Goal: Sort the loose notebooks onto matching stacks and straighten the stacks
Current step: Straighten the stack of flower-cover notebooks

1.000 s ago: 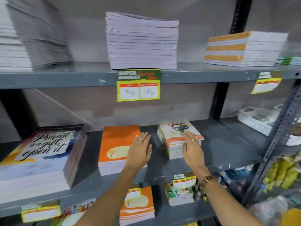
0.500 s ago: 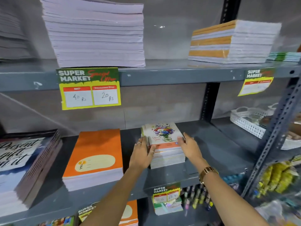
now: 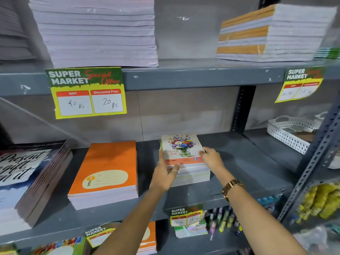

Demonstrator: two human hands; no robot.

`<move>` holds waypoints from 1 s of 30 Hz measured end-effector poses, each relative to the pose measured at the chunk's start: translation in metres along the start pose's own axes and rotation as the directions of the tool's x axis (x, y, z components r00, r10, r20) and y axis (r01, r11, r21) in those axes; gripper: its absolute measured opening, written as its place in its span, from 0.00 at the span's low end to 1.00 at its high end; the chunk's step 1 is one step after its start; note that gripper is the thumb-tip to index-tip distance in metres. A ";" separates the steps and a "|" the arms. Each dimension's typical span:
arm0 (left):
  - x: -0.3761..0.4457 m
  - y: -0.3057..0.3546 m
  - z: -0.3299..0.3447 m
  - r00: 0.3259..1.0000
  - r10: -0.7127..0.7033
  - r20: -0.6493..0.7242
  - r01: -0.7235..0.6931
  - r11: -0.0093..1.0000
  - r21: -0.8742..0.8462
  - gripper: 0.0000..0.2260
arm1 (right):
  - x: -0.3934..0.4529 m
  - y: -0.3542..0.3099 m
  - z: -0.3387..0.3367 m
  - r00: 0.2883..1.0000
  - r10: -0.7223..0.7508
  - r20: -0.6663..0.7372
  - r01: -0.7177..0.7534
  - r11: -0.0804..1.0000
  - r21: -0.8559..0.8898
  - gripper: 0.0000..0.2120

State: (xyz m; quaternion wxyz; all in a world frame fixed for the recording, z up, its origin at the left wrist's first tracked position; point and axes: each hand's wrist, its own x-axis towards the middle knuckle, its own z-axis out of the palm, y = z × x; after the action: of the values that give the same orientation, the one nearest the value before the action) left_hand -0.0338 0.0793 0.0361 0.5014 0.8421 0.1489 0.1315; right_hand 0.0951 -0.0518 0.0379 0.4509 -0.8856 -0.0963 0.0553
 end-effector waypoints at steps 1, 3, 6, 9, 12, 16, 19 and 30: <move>0.000 -0.001 0.000 1.000 -0.005 0.003 0.005 1.000 -0.002 0.34 | 0.000 0.000 0.000 1.000 -0.001 -0.006 0.001 1.000 0.006 0.12; 0.001 -0.001 0.001 1.000 -0.018 0.010 0.018 1.000 0.001 0.35 | 0.000 0.001 0.001 1.000 0.013 -0.011 -0.012 0.998 0.056 0.12; 0.001 -0.002 0.002 1.000 -0.027 0.015 0.027 1.000 -0.004 0.35 | -0.001 -0.001 -0.001 0.998 0.062 -0.020 -0.058 0.986 0.156 0.13; 0.001 -0.003 0.003 0.999 -0.022 0.024 0.023 1.000 -0.020 0.34 | -0.001 -0.001 -0.002 0.993 0.121 -0.012 -0.115 0.961 0.250 0.14; -0.002 -0.002 0.005 1.000 -0.019 0.020 0.020 0.999 -0.033 0.35 | 0.002 0.002 -0.001 0.988 0.150 0.027 -0.151 0.938 0.312 0.14; -0.004 -0.004 0.006 1.000 -0.024 0.017 0.024 0.999 -0.028 0.35 | 0.003 0.004 0.000 0.986 0.160 0.050 -0.167 0.924 0.344 0.14; -0.004 -0.005 0.007 0.999 -0.030 0.027 0.031 0.999 -0.027 0.36 | 0.005 0.005 0.001 0.986 0.159 0.060 -0.169 0.917 0.361 0.15; -0.006 -0.005 0.011 0.999 -0.037 -0.001 0.037 0.999 0.004 0.34 | 0.007 0.005 0.001 0.990 0.127 0.069 -0.143 0.925 0.352 0.14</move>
State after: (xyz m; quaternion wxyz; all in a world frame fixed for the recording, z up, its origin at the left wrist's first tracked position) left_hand -0.0360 0.0704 0.0260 0.5019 0.8402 0.1652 0.1222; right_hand 0.1020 -0.0520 0.0334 0.5965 -0.7925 -0.0336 0.1225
